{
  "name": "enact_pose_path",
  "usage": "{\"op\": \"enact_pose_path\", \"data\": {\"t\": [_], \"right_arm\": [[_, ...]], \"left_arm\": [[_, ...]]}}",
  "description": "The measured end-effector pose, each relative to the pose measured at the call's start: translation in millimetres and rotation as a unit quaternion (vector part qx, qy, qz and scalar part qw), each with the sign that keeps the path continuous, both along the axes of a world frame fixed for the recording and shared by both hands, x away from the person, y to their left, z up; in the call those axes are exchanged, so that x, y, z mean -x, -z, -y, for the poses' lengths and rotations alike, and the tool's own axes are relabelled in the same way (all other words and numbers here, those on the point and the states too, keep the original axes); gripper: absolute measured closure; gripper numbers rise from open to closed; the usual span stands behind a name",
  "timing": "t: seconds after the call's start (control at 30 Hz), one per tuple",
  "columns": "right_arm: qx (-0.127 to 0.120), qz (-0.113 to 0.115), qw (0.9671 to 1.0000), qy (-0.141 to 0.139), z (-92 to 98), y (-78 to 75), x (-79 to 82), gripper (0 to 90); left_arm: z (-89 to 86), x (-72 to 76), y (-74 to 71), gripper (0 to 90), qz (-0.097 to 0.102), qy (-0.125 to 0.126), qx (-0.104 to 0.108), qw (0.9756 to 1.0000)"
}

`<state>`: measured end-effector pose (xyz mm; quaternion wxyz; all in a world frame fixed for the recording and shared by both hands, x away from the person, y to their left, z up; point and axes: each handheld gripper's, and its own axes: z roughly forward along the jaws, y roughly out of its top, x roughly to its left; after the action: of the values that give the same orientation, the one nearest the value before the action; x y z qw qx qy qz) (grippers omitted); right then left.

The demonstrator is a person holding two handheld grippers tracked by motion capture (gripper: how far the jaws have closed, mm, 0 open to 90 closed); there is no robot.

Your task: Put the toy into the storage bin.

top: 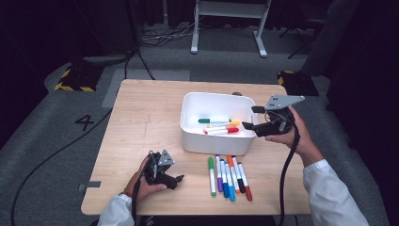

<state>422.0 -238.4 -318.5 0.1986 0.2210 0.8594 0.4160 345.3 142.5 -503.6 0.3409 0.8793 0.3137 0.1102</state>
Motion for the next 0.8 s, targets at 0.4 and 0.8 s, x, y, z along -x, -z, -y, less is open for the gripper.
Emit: {"op": "enact_pose_path", "data": {"t": [0.4, 0.8], "right_arm": [[0.000, 0.023, 0.9993, 0.030, 47.7, 34.4, 47.0, 27.1], [0.016, -0.054, 0.9981, 0.025, 55.8, 120.7, 85.2, 27.4]], "left_arm": [[0.0, 0.1, 0.0, 8.8, 0.000, -0.001, 0.000, 1.0000], [-0.1, 0.6, 0.2, 8.9, 0.000, -0.002, 0.001, 1.0000]]}}
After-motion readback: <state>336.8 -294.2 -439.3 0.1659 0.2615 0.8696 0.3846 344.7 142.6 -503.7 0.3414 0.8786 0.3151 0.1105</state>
